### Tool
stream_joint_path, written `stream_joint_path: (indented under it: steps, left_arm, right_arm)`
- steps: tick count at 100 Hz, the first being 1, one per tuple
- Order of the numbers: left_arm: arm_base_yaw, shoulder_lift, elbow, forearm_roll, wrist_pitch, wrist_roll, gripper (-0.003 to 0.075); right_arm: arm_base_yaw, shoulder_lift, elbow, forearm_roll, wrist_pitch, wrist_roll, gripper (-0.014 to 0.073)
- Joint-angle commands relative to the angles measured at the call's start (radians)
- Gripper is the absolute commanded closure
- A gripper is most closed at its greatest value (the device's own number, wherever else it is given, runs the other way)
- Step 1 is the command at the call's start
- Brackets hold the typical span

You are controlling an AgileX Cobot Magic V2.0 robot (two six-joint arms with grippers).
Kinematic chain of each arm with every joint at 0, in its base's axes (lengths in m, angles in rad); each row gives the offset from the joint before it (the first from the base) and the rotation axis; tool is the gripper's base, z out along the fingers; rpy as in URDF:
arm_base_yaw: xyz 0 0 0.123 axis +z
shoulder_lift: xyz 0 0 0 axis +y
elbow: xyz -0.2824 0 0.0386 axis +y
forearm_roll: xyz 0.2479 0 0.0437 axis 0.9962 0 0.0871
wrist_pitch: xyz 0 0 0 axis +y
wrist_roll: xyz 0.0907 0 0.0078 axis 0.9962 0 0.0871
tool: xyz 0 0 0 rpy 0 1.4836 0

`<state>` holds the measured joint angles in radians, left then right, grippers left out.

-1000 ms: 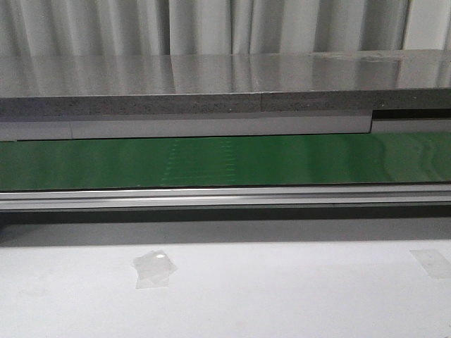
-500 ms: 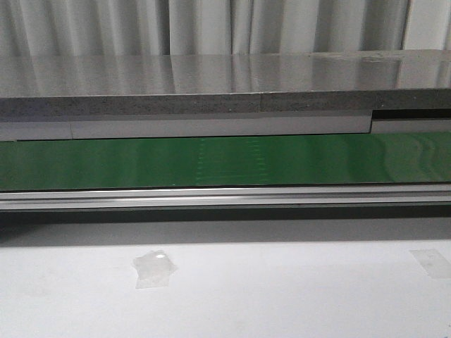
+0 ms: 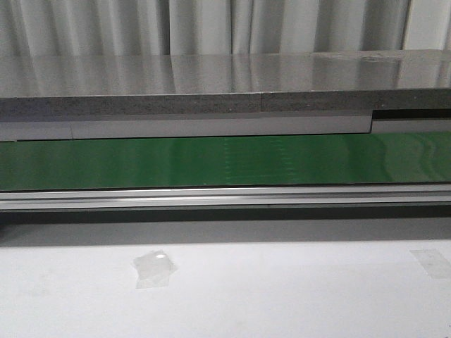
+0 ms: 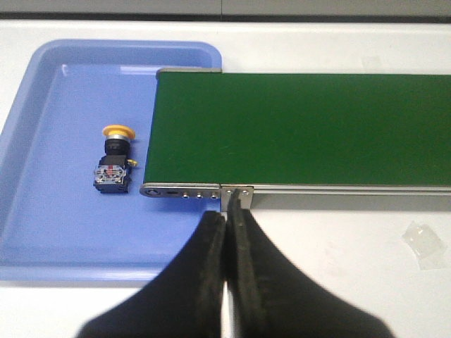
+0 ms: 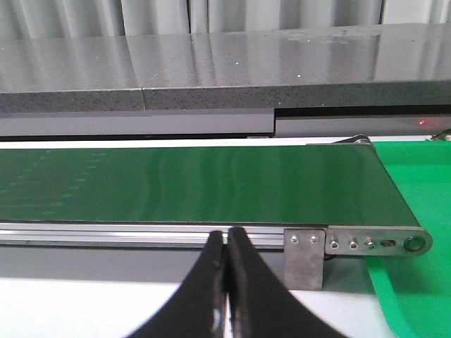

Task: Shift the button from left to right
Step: 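Move the left gripper over the yellow-capped button in the blue tray, then lower the open left gripper down around the yellow-capped button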

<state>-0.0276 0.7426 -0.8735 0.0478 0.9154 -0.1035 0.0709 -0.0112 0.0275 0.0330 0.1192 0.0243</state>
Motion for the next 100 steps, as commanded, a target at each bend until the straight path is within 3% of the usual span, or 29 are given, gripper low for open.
stream_joint_path:
  steps: [1,23,45,57,69,76,83,100]
  left_arm:
    - [0.002,0.086,-0.082,-0.006,-0.012,-0.002,0.074]
    - [0.002,0.254,-0.13,0.001,-0.013,0.082,0.074]
    - [0.002,0.315,-0.13,-0.008,-0.039,0.08,0.0717]
    - [0.002,0.315,-0.13,-0.028,-0.039,0.079,0.0547]
    - [0.002,0.315,-0.13,-0.02,-0.033,0.081,0.0198]
    - [0.002,0.315,-0.13,-0.02,-0.037,0.081,0.0073]
    - [0.002,0.315,-0.13,-0.02,-0.042,0.081,0.0039]
    - [0.002,0.315,-0.13,-0.041,-0.07,0.076,0.0063]
  right_arm:
    - [0.003,-0.019,-0.015,-0.007,-0.085,-0.005,0.0659]
    - [0.003,-0.019,-0.015,-0.007,-0.085,-0.005,0.0659]
    - [0.003,-0.019,-0.015,-0.007,-0.085,-0.005,0.0659]
    - [0.003,-0.019,-0.015,-0.007,-0.085,-0.005,0.0659]
    - [0.003,-0.019,-0.015,-0.007,-0.085,-0.005,0.0659]
    - [0.003,-0.019,-0.015,-0.007,-0.085,-0.005,0.0659]
    - [0.003,-0.019,-0.015,-0.007,-0.085,-0.005,0.0659]
    - [0.003,-0.019,-0.015,-0.007,-0.085,-0.005,0.0659]
